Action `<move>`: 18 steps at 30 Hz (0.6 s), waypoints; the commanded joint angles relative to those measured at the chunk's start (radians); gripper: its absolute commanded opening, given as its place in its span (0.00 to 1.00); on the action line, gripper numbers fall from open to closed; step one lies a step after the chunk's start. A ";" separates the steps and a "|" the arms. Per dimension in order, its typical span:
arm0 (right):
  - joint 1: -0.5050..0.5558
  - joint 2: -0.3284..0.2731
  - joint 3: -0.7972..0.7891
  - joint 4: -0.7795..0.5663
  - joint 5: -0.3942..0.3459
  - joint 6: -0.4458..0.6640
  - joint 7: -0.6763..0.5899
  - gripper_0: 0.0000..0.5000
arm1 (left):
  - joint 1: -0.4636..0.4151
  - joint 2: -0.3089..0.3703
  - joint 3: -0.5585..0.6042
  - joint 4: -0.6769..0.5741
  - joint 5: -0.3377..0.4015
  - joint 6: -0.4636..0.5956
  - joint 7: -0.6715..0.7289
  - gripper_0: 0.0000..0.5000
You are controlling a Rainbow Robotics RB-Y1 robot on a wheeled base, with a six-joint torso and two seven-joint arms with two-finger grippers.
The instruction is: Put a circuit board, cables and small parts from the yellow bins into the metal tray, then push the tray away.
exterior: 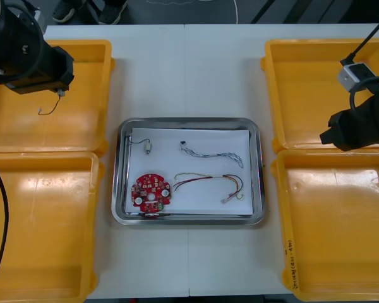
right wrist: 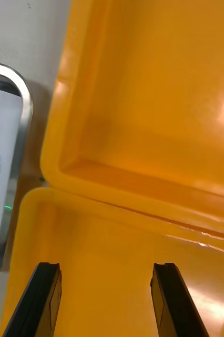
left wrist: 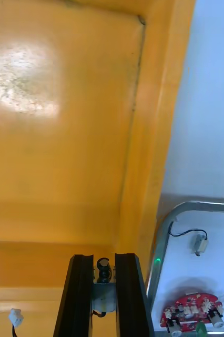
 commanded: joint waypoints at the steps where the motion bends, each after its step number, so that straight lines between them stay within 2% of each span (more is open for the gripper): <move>1: 0.075 -0.057 -0.053 -0.059 -0.018 0.004 -0.116 1.00 | -0.083 -0.015 -0.087 -0.033 0.028 0.009 0.244 0.00; 9: 0.146 -0.076 -0.054 -0.085 -0.036 0.004 -0.263 1.00 | -0.118 -0.092 -0.185 -0.043 0.035 0.009 0.379 0.00; 14: 0.162 -0.077 -0.042 -0.085 -0.052 0.004 -0.320 1.00 | -0.139 -0.132 -0.247 -0.043 0.031 0.009 0.405 0.00; 18: 0.170 -0.079 -0.024 -0.085 -0.058 0.004 -0.343 1.00 | -0.145 -0.185 -0.288 -0.043 0.000 0.009 0.415 0.00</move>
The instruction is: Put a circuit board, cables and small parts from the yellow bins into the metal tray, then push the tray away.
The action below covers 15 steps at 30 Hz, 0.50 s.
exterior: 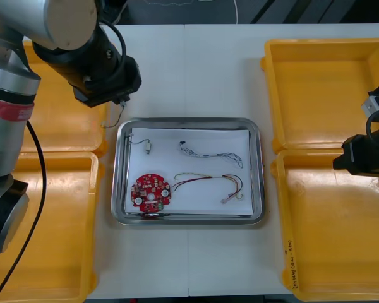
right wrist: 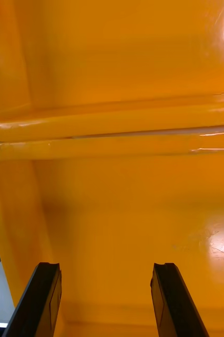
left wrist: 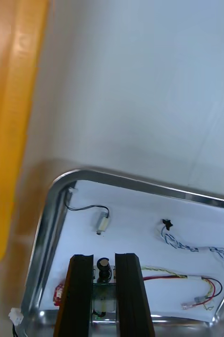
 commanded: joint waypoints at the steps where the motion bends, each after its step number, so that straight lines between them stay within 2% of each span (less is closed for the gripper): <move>1: 0.017 -0.042 0.007 -0.031 -0.014 0.004 -0.056 1.00 | -0.064 -0.083 -0.066 -0.035 -0.039 0.008 -0.024 0.00; 6: 0.015 -0.042 0.030 -0.031 -0.011 0.004 -0.047 1.00 | -0.064 -0.148 -0.120 -0.034 -0.091 0.008 -0.026 0.00; 9: 0.017 -0.044 0.063 -0.034 0.017 0.004 -0.050 1.00 | -0.064 -0.168 -0.172 -0.024 -0.118 0.008 -0.030 0.00; 15: 0.017 -0.044 0.113 -0.037 0.054 0.004 -0.058 1.00 | -0.086 -0.201 -0.252 0.063 -0.160 0.008 -0.044 0.00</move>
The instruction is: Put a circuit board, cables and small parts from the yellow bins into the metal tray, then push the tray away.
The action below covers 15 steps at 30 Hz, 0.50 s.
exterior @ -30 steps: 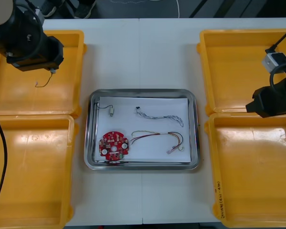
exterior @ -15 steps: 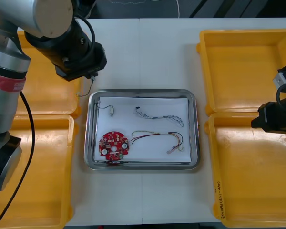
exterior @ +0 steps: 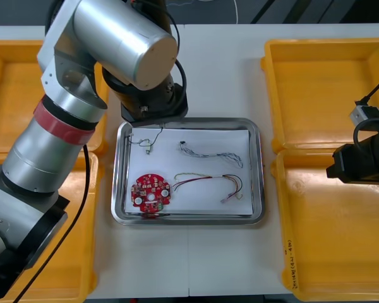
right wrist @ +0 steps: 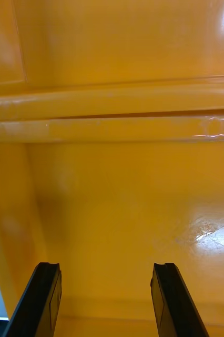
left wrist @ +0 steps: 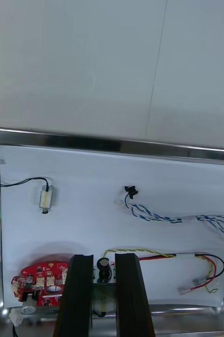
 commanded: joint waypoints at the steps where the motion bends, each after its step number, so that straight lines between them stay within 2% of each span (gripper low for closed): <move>1: 0.009 -0.044 0.038 -0.035 0.011 0.004 -0.056 1.00 | -0.080 -0.041 -0.075 0.067 -0.033 0.008 -0.047 0.00; 5: 0.013 -0.044 0.038 -0.035 0.000 0.004 -0.057 1.00 | -0.095 -0.043 -0.103 0.116 -0.030 0.008 -0.060 0.00; 15: 0.015 -0.049 0.038 -0.035 -0.006 0.004 -0.057 1.00 | -0.094 -0.043 -0.118 0.209 -0.023 -0.083 -0.133 0.00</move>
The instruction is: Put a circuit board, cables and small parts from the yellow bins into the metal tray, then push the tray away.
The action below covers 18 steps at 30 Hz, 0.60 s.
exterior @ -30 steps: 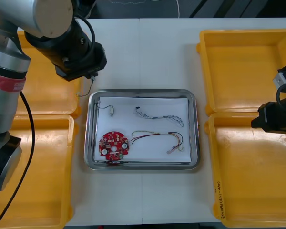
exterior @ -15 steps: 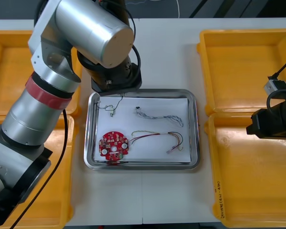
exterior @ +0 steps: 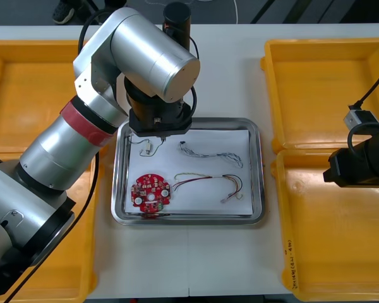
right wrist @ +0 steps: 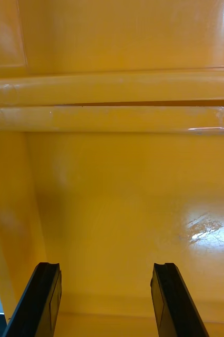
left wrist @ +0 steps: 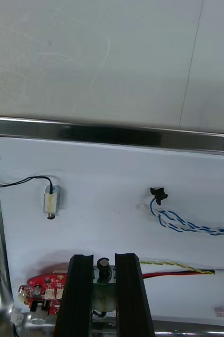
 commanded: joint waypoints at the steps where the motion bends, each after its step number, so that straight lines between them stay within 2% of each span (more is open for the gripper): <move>1: 0.014 -0.044 0.006 -0.034 -0.008 0.004 -0.054 1.00 | -0.050 -0.023 -0.013 0.026 0.004 -0.064 -0.121 0.00; 12: 0.014 -0.059 0.006 -0.033 -0.013 0.004 -0.057 1.00 | -0.037 -0.023 -0.014 0.125 0.020 -0.179 -0.167 0.00; 18: 0.017 -0.072 0.006 -0.033 -0.019 0.004 -0.052 1.00 | -0.008 -0.023 -0.014 0.133 0.023 -0.209 -0.186 0.00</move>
